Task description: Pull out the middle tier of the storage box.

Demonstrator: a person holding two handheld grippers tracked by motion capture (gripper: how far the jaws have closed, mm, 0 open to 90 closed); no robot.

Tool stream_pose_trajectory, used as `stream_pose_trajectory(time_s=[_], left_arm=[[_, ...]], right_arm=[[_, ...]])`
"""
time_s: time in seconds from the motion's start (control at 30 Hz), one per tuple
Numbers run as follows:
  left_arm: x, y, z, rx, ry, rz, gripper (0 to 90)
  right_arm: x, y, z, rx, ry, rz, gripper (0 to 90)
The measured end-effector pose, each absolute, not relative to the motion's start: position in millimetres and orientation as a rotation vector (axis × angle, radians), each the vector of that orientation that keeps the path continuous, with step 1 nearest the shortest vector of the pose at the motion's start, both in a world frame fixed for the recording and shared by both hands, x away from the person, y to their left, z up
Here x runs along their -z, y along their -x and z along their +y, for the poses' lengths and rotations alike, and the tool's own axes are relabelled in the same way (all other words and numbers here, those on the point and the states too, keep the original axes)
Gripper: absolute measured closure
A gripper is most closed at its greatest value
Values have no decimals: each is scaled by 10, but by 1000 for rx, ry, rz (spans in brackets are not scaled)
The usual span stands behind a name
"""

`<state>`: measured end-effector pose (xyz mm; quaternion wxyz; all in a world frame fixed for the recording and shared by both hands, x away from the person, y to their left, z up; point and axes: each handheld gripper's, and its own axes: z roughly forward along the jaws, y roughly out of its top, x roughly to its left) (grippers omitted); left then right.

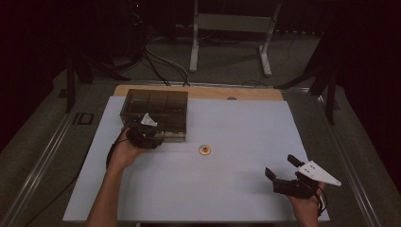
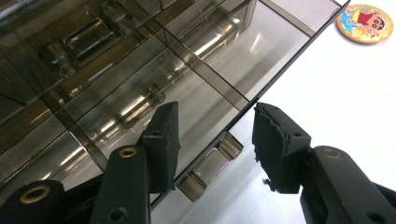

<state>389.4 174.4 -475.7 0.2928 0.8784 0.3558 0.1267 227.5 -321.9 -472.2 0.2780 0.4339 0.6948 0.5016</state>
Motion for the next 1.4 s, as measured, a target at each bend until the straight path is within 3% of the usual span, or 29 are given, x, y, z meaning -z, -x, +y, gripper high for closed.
stream_pose_trajectory(time_s=[1.4], left_arm=[[4771,-3683,1888,-427,-2365,924,510]], right_arm=[[4724,-2276,-3214,-1346,-1164,1866,4]])
